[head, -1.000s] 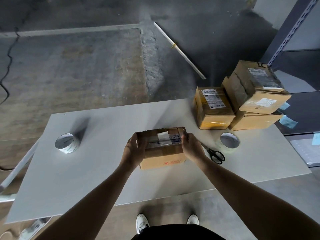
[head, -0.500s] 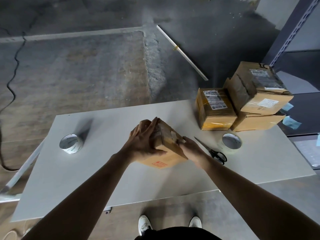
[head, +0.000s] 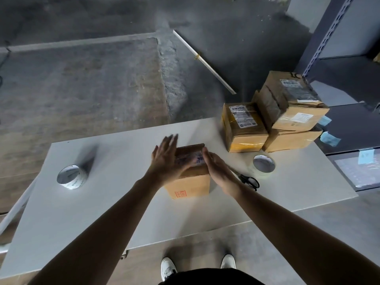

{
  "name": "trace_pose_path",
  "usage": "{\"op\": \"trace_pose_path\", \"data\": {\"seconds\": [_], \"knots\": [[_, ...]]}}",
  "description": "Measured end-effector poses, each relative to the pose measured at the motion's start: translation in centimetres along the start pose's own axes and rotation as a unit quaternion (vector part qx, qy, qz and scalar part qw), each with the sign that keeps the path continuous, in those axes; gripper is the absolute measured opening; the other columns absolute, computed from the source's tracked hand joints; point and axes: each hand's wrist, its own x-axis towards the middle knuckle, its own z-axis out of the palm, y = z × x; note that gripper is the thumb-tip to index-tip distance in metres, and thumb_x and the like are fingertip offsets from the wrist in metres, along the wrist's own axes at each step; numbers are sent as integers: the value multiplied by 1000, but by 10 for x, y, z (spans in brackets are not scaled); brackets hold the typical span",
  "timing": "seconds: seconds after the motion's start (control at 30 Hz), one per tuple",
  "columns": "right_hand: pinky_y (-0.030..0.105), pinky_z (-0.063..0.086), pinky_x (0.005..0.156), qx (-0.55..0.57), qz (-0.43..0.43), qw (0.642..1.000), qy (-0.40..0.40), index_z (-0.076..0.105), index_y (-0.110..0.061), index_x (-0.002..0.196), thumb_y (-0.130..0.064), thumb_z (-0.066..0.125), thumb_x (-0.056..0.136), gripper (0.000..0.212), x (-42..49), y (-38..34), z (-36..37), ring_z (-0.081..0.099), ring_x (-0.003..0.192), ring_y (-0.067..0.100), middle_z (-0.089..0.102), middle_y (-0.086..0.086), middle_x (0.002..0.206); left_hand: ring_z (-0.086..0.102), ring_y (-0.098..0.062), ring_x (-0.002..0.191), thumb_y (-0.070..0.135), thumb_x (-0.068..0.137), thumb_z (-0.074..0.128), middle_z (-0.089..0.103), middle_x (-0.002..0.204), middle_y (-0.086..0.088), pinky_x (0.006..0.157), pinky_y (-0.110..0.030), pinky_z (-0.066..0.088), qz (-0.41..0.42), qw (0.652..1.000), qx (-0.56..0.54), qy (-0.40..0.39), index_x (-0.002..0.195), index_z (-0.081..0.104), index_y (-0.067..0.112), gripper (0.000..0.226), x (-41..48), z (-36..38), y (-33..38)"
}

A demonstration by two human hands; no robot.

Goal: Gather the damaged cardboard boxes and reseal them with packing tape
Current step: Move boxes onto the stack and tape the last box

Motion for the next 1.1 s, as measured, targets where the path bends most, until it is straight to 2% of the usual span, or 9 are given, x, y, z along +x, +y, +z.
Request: {"op": "trace_pose_path", "data": {"seconds": [0.03, 0.1, 0.17, 0.23, 0.5, 0.7, 0.9, 0.97, 1.1], "knots": [[40, 53, 93, -18, 13, 1000, 11, 47, -21, 138, -89, 31, 80, 91, 2, -1, 1, 64, 109, 18, 66, 3, 124, 17, -29, 150, 77, 84, 46, 13, 165, -4, 117, -52, 28, -71, 995, -64, 15, 158, 3, 23, 101, -2, -1, -1], [36, 54, 85, -44, 23, 998, 33, 33, -18, 145, -82, 42, 82, 90, 4, -7, 8, 63, 109, 21, 61, 3, 127, 49, -30, 128, 64, 90, 52, 34, 154, -12, 85, -37, 53, -182, 961, -207, 6, 156, 11, 19, 90, -5, 2, -1], [33, 52, 79, -82, 16, 995, 53, 32, -18, 141, -75, 53, 84, 83, 5, -10, 18, 61, 103, 18, 59, -2, 121, 62, -19, 98, 56, 94, 54, 57, 132, -11, 63, -25, 50, -230, 924, -306, 10, 142, 32, 17, 66, -8, 8, 1], [30, 51, 76, -105, 8, 991, 80, 35, -20, 134, -71, 59, 83, 76, 6, -10, 26, 61, 103, 18, 59, -4, 118, 62, -13, 86, 53, 92, 59, 64, 116, -5, 57, -23, 46, -241, 905, -348, 42, 130, 41, 20, 54, -10, 14, 1], [21, 49, 59, -111, -3, 986, 123, 45, -19, 125, -59, 57, 92, 54, 10, -6, 30, 61, 91, 14, 61, -2, 109, 61, -13, 87, 47, 95, 59, 63, 106, 0, 59, -22, 45, -214, 913, -345, 36, 123, 46, 19, 42, -9, 16, -6], [35, 59, 73, -115, -24, 986, 118, 52, -12, 124, -46, 37, 105, 42, 13, -6, 23, 64, 88, 17, 67, 8, 108, 62, -21, 99, 37, 105, 41, 65, 110, -4, 68, -27, 47, -174, 919, -351, 29, 121, 55, 18, 28, -9, 16, -22], [43, 57, 78, -125, -24, 983, 135, 51, -19, 107, -44, 18, 108, 42, 6, -11, 22, 64, 88, 21, 64, 10, 103, 61, -22, 99, 40, 107, 24, 65, 109, -6, 78, -35, 50, -184, 931, -314, 34, 119, 57, 24, 39, -10, 14, -23], [36, 56, 70, -115, -11, 987, 114, 50, -16, 118, -56, 21, 104, 52, 6, -14, 21, 62, 86, 17, 62, 7, 106, 61, -20, 97, 50, 104, 28, 64, 109, -3, 73, -32, 50, -183, 927, -327, 16, 121, 53, 25, 39, -11, 12, -20], [19, 43, 57, -127, 3, 987, 95, 41, -18, 127, -68, 57, 87, 66, 3, -12, 26, 59, 90, 13, 56, -5, 107, 65, -17, 93, 62, 87, 60, 64, 105, 5, 62, -24, 51, -187, 925, -331, 6, 124, 39, 29, 53, -17, 15, -7]]}}
